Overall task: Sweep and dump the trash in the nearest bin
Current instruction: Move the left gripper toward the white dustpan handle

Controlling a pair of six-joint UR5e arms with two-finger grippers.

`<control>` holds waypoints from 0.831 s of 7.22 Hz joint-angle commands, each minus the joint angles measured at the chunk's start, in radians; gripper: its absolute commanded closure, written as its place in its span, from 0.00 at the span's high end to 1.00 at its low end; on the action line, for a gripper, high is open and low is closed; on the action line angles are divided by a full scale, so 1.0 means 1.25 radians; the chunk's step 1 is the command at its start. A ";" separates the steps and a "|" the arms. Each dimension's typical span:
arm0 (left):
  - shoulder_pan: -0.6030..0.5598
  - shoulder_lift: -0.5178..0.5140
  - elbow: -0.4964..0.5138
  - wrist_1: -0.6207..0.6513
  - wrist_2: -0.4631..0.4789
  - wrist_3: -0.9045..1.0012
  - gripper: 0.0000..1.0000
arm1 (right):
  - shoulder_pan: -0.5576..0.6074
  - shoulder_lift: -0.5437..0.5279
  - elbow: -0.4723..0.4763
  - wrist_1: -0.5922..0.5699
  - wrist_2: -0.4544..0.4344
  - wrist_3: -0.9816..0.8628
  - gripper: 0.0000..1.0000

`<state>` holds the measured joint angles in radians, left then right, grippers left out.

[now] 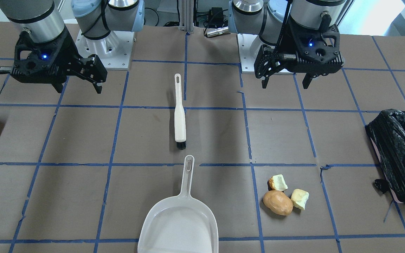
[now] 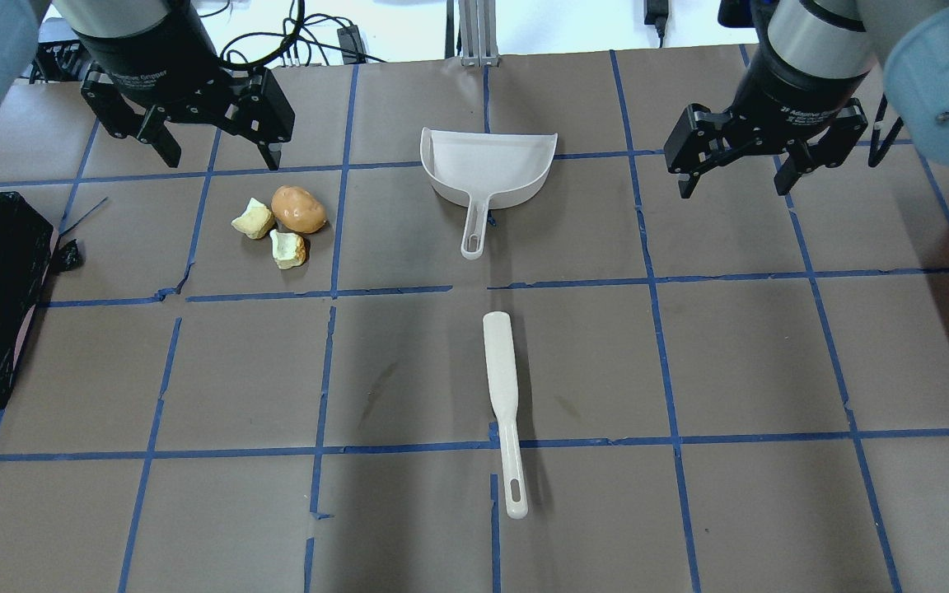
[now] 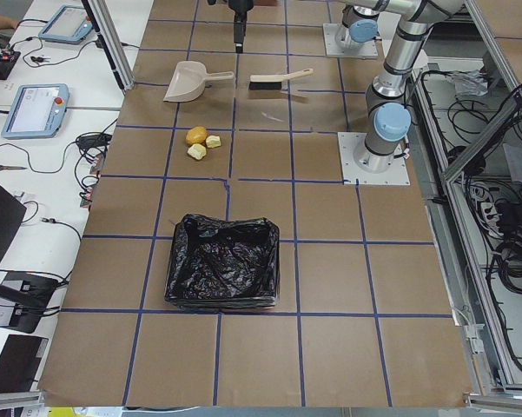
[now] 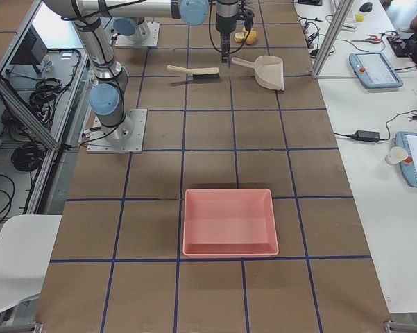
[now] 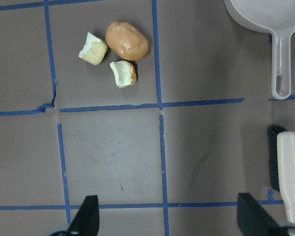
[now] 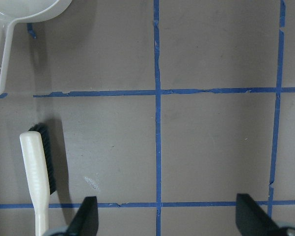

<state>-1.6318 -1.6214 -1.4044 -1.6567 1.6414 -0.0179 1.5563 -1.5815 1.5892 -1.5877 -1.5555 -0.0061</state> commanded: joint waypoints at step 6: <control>-0.055 0.026 -0.094 0.008 0.001 -0.011 1.00 | 0.001 -0.004 0.001 0.002 0.000 0.000 1.00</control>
<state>-1.6745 -1.5948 -1.4817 -1.6560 1.6418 -0.0236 1.5570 -1.5874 1.5907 -1.5869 -1.5554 -0.0061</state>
